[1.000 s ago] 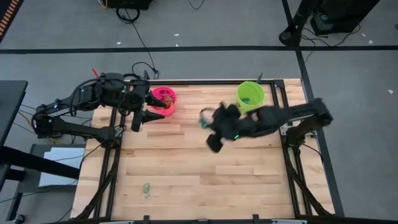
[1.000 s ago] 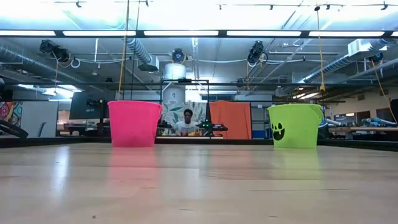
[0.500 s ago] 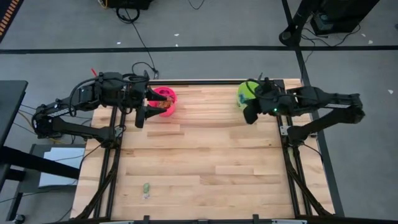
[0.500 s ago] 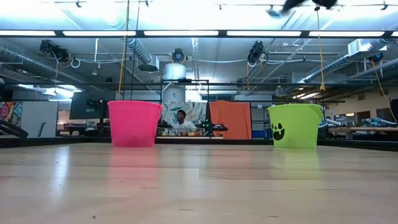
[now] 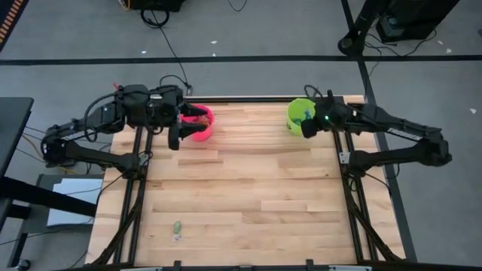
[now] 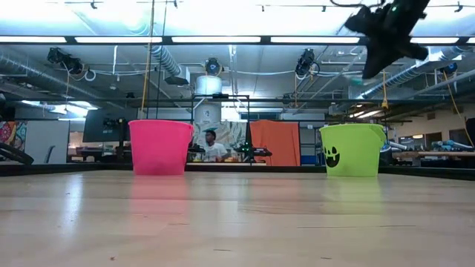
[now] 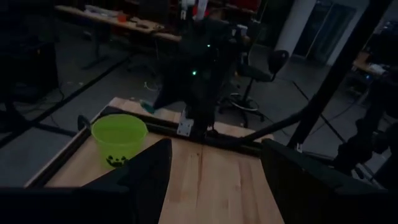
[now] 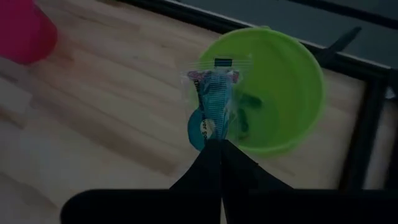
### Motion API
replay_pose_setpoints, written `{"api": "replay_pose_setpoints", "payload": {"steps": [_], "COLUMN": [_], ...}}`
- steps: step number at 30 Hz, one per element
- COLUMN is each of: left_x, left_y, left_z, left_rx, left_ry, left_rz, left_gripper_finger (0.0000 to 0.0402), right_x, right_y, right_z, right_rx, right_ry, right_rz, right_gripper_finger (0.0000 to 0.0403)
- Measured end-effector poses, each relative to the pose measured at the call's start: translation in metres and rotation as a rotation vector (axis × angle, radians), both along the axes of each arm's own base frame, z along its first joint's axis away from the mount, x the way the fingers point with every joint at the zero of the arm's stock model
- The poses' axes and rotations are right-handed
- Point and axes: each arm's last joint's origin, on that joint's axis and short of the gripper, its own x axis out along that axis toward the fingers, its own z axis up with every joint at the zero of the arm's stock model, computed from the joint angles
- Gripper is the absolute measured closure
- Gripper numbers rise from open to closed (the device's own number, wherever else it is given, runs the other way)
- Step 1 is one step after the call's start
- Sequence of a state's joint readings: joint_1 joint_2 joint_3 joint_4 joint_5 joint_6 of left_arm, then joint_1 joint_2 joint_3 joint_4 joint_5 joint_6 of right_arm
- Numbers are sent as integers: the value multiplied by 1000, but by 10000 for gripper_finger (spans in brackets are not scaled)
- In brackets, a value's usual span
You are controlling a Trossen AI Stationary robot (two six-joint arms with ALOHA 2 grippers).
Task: Sort candy by brand, put in halloween buckets
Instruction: Put the blue candy into the green bucket
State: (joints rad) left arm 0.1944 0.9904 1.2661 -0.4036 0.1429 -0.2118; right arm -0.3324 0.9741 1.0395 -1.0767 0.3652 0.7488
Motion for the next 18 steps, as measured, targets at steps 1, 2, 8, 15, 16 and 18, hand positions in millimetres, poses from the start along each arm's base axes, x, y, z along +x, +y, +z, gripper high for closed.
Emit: {"api": "replay_pose_setpoints", "payload": {"steps": [1, 2, 8, 15, 16, 18], "left_x": [2, 6, 24, 28, 28, 28], "left_y": [0, 1, 5, 6, 6, 6], "left_z": [-1, -2, -6, -6, -6, -6], "left_rx": [-6, -9, -24, -26, -25, -26], "left_ry": [2, 7, -3, -14, -17, -18], "left_rz": [1, 1, 4, 4, 4, 4], "left_gripper_finger": [150, 150, 150, 150, 150, 150], "right_x": [1, 3, 7, 0, -3, -9], "right_y": [-5, -10, -45, -79, -82, -89], "right_z": [-3, -5, -17, -24, -23, -20], "right_rx": [1, 0, -15, 111, 130, 169], "right_ry": [-9, -23, -31, -206, -246, -321], "right_rz": [2, 6, -38, 38, 54, 85], "right_gripper_finger": [400, 400, 400, 400, 400, 400]}}
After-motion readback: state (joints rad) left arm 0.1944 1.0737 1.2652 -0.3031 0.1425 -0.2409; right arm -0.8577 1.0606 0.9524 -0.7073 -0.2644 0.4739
